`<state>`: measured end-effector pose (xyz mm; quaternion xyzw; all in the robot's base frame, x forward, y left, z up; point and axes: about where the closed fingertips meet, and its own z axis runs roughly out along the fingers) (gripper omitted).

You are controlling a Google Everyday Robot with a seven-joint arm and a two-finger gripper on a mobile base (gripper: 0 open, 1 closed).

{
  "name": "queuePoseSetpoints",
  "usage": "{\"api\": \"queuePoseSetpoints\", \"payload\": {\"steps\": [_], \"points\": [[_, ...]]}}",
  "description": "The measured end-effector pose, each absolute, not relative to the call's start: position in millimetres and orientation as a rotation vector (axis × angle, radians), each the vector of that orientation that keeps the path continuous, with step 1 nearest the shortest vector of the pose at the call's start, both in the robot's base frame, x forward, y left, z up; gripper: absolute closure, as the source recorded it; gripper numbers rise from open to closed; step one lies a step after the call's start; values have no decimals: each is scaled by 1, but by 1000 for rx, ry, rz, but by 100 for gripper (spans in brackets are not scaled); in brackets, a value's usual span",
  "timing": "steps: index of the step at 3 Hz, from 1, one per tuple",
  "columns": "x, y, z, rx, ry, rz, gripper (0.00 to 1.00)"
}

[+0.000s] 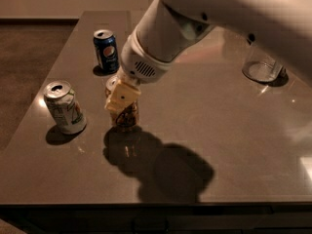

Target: Move orange can near 7up can

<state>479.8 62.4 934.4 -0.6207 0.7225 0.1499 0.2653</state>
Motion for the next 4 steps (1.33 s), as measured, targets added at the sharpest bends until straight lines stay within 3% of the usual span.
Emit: {"api": "queuePoseSetpoints", "payload": {"steps": [1,3,4], "points": [[476,82,927,-1717,1932,406,100],[482,110,919,-1759,1909,402,60],[482,113,915,-1755,1908,405,27]]}}
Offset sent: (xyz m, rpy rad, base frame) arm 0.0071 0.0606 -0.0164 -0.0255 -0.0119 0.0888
